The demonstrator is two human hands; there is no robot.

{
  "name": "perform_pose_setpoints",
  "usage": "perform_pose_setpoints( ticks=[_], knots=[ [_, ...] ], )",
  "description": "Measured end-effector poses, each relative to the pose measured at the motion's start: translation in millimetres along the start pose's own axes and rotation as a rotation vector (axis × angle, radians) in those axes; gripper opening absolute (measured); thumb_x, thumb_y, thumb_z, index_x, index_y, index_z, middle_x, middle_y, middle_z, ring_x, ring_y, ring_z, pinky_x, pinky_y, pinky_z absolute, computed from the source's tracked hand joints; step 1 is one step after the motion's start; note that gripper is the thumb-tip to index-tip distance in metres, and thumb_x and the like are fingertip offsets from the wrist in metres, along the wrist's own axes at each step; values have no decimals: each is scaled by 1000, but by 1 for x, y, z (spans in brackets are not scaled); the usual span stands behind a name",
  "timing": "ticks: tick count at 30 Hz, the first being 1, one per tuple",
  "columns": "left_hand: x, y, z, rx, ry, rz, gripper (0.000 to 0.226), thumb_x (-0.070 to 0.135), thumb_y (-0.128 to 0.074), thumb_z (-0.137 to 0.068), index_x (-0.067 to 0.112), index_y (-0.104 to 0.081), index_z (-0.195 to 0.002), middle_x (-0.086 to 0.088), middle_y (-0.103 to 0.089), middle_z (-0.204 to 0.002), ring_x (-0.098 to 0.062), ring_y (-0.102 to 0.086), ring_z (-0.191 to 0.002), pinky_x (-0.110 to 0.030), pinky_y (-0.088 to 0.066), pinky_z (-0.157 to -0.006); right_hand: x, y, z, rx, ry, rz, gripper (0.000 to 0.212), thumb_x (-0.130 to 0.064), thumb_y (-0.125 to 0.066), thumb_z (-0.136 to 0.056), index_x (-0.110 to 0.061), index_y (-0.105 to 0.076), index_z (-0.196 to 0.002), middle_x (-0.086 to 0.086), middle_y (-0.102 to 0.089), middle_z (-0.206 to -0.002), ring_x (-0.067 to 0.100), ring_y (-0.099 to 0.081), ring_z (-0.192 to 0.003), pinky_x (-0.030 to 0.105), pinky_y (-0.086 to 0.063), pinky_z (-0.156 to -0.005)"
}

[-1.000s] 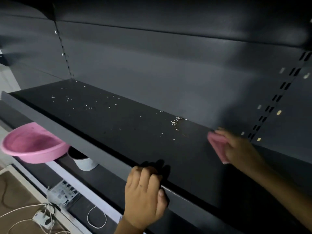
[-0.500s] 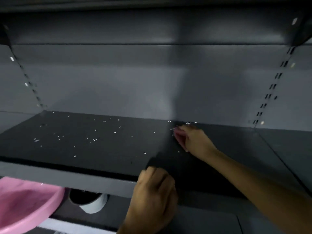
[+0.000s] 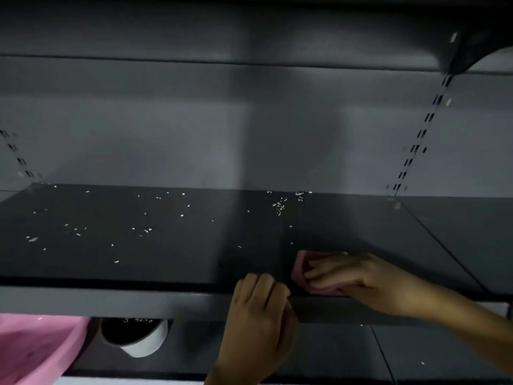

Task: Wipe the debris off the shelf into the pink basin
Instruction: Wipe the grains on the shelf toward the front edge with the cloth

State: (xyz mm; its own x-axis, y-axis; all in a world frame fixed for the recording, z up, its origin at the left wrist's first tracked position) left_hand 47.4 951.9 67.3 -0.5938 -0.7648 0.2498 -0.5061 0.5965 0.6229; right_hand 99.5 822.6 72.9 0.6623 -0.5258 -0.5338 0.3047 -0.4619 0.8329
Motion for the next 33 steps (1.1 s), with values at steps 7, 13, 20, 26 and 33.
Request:
perform_pose_setpoints(
  ticks=[7, 13, 20, 26, 33],
  knots=[
    [1, -3, 1, 17, -33, -65, 13, 18, -51, -73, 10, -61, -71, -9, -54, -70, -22, -40, -68, -33, -33, -61, 5, 5, -87, 86, 65, 164, 30, 6, -56, -84, -5, -65, -111, 11, -59, -128, 17, -52, -123, 18, -32, -109],
    [3, -1, 4, 99, -96, -43, 13, 17, -52, -72, 13, -55, -84, -10, -60, -70, -21, -40, -68, -32, -35, -61, -19, 17, -83, 65, 157, 145, 31, 4, -59, -82, -10, -68, -109, 5, -66, -119, 7, -59, -112, 9, -38, -100],
    [2, -4, 5, 146, -98, -87, 13, 16, -51, -79, 12, -63, -74, -9, -60, -67, -20, -41, -68, -30, -35, -61, -18, -36, -68, -163, 179, -68, 41, -6, -56, -88, -15, -53, -128, -13, -43, -137, -14, -24, -133, 5, -16, -109],
    [4, -4, 4, 154, -165, -160, 6, 17, -51, -77, 14, -52, -82, -8, -59, -62, -20, -39, -65, -30, -35, -59, 4, -23, -128, 27, 118, 78, 38, 7, -52, -85, -3, -57, -121, 12, -54, -134, 17, -39, -131, -3, -14, -104],
    [2, -7, 5, 158, -148, -167, 5, 15, -48, -75, 17, -51, -79, -7, -60, -61, -21, -39, -64, -30, -37, -59, -1, 4, -127, 166, 108, -58, 34, 4, -52, -86, -10, -65, -114, 3, -61, -128, 11, -48, -127, 23, -32, -111]
  ],
)
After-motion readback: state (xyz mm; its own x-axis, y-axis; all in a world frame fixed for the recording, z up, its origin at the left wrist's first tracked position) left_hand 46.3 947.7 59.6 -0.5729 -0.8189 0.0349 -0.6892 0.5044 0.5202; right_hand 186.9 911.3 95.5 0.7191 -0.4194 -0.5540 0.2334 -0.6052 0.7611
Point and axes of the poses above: each hand's wrist, its own z-axis away from the middle knuckle, its own y-axis out of the back of the hand, x = y × z, the point moved 9 cm from there along -z, towards the middle knuckle
